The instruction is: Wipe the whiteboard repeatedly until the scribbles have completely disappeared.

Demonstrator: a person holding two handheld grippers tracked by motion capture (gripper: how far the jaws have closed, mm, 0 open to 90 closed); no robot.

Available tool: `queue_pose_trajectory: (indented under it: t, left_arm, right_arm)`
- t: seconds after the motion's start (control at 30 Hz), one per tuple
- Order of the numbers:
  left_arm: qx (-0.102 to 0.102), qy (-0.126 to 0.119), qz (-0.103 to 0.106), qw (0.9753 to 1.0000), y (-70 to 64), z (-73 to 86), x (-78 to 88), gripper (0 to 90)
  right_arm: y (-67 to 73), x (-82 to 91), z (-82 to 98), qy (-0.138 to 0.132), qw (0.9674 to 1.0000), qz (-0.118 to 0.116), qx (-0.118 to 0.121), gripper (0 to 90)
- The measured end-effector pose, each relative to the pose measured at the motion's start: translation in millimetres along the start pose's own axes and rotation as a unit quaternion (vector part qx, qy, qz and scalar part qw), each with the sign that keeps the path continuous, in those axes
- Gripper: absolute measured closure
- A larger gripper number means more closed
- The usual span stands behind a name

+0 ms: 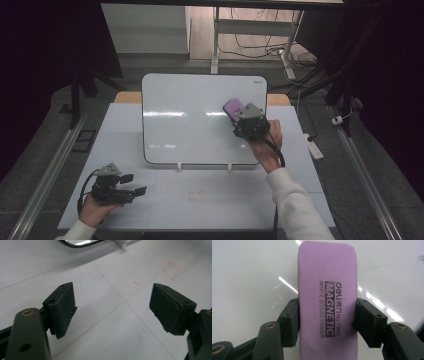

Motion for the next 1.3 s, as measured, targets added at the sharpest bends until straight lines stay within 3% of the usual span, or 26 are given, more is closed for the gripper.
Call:
queue_pose_trajectory:
  t: [0.2, 0.3, 0.4, 0.5, 0.63, 0.73, 0.9, 1.03, 1.17, 1.3]
  left_arm:
    - [0.0, 0.0, 0.0, 1.0, 0.3, 0.0, 0.5, 21.6]
    - [0.0, 0.0, 0.0, 1.0, 0.6, 0.1, 0.4, 21.6]
    - [0.0, 0.0, 0.0, 1.0, 0.7, 0.1, 0.2, 21.6]
    - [0.0, 0.0, 0.001, 1.0, 1.2, 0.2, 0.4, 21.6]
    - [-0.001, 0.001, 0.0, 1.0, 0.6, 0.2, -0.4, 21.6]
    - [-0.002, 0.0, 0.0, 1.0, -0.4, -0.1, 0.1, 21.6]
    - [-0.002, 0.002, 0.0, 1.0, 0.0, 0.2, -0.8, 21.6]
    - [-0.001, 0.002, 0.0, 1.0, -0.4, -0.1, -0.6, 21.6]
    - [0.0, 0.001, 0.0, 1.0, -0.4, -0.1, -0.5, 21.6]
    - [0.0, 0.001, 0.0, 1.0, 0.4, -0.2, -0.5, 21.6]
  right_arm:
    - [-44.8, -2.3, -18.3, -0.006, 0.9983, 0.036, -0.045, 40.1]
    - [-58.2, -4.1, -27.2, -0.005, 0.9973, 0.047, -0.057, 40.1]
    - [-60.0, -6.9, -31.2, 0.002, 0.9968, 0.052, -0.061, 40.1]
    - [-48.0, -6.9, -31.0, 0.005, 0.9978, 0.061, -0.025, 40.1]
    - [-16.5, -7.0, -23.9, 0.017, 0.9986, 0.041, 0.028, 40.2]
    - [5.5, -5.9, -15.1, 0.018, 0.9984, 0.024, 0.049, 40.2]
    - [29.7, -2.7, 1.7, 0.015, 0.9984, -0.003, 0.055, 40.2]
    - [40.7, 0.8, 13.5, 0.016, 0.9985, -0.031, 0.041, 40.2]
    - [40.0, 6.4, 19.6, 0.016, 0.9983, -0.054, 0.017, 40.1]
    - [31.6, 27.1, 18.3, -0.011, 0.997, -0.073, -0.023, 40.1]
Point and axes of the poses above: each handheld gripper's, and its own axes: x roughly backward along the jaws, z roughly out of its underside, y roughly to its left, the point moved 9 cm from there along -x, roughly forward along the jaws, and after that the axes turned 4 degrees about y, right-handed, at the moved point
